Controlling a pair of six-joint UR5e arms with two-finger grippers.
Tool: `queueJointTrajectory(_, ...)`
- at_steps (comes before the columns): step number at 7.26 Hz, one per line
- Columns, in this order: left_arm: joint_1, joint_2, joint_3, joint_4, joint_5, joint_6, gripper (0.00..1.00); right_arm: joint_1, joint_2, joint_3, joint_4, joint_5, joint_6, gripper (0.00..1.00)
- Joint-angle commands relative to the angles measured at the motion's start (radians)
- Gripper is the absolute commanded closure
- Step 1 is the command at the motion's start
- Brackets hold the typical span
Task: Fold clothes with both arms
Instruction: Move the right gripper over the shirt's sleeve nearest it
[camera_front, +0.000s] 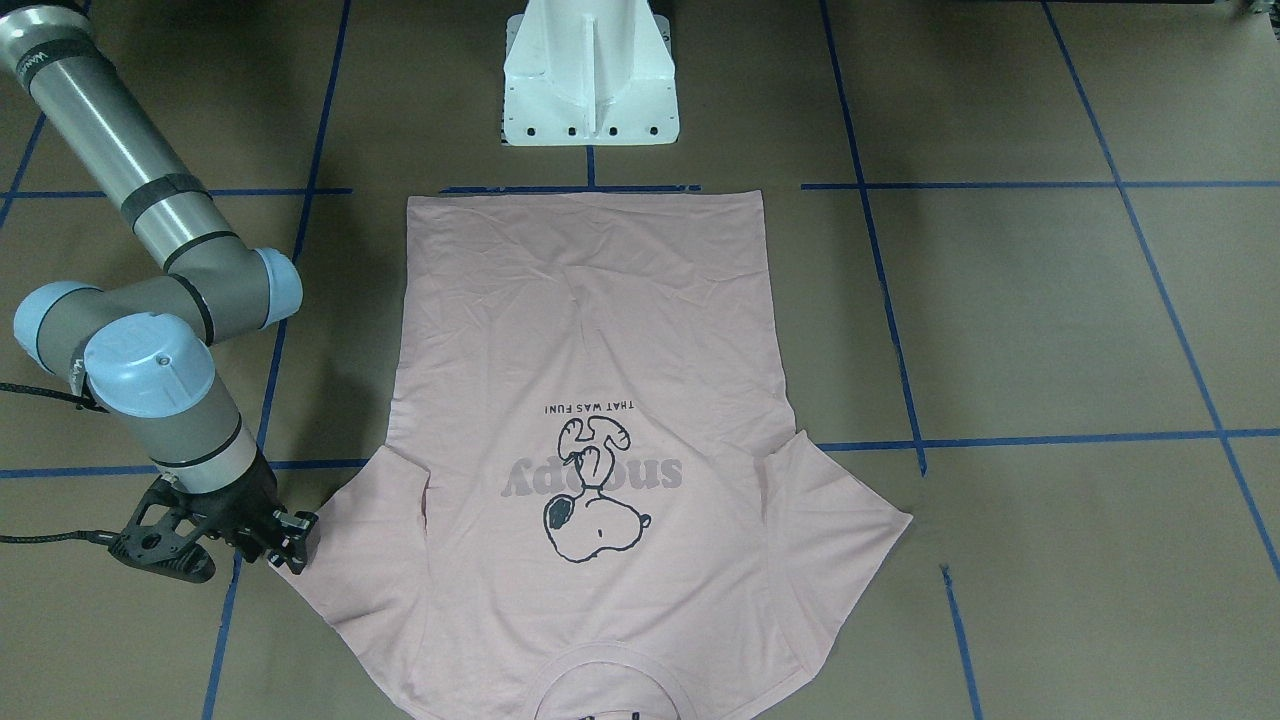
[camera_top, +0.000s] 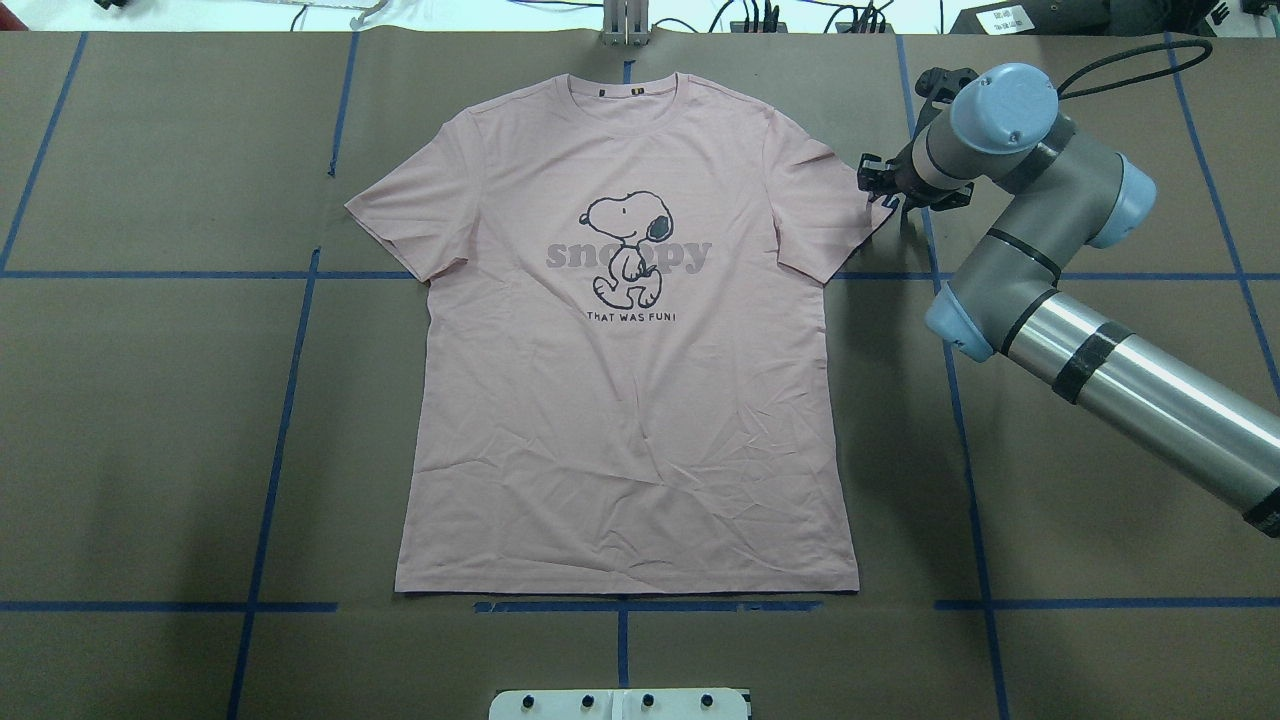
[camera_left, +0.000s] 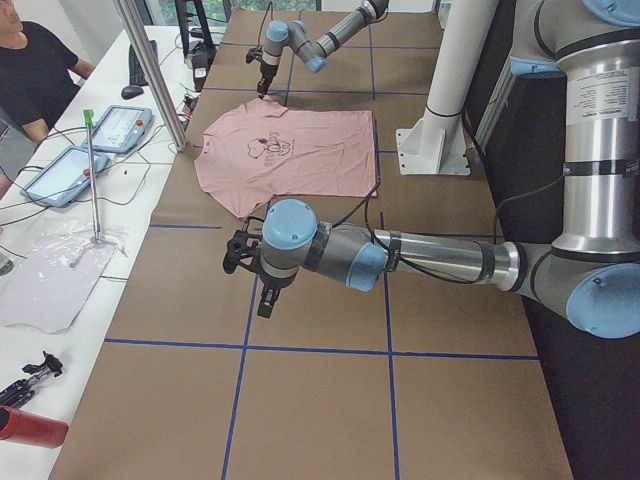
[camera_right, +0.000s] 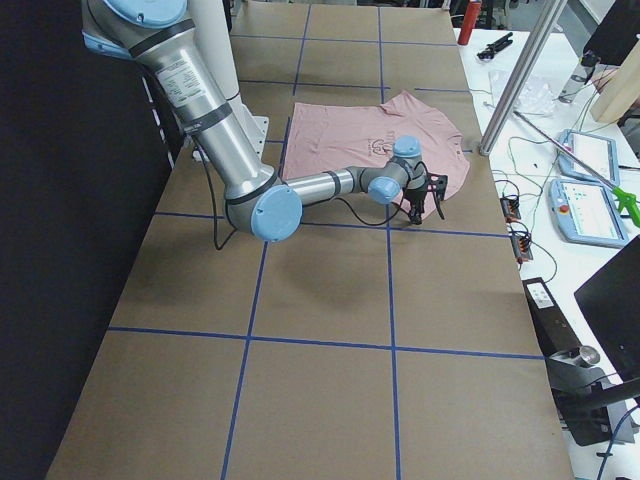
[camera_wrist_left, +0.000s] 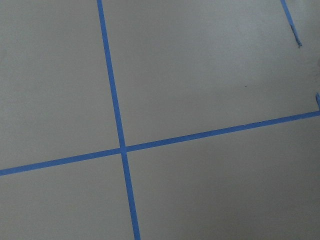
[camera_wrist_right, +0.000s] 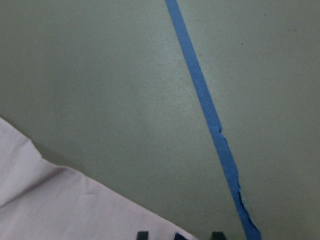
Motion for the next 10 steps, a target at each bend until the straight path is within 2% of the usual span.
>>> queueJointTrajectory(1,0.000,0.002,0.004,0.000,-0.042,0.000,0.00,0.001,-0.001,-0.001,0.000,0.000,-0.003,1.00)
queueJointTrajectory(4,0.000,0.002,0.002,0.000,-0.042,-0.002,0.00,0.001,0.042,0.014,-0.003,0.006,-0.005,1.00)
queueJointTrajectory(6,0.000,0.002,-0.002,0.000,-0.045,-0.002,0.00,-0.053,0.145,0.014,-0.065,0.000,0.013,1.00)
queueJointTrajectory(7,0.000,0.002,-0.002,0.000,-0.050,-0.002,0.00,-0.077,0.160,0.009,-0.095,-0.040,0.007,1.00)
queueJointTrajectory(10,0.000,0.002,-0.001,-0.002,-0.050,-0.002,0.00,-0.098,0.252,-0.119,-0.092,-0.098,0.001,1.00)
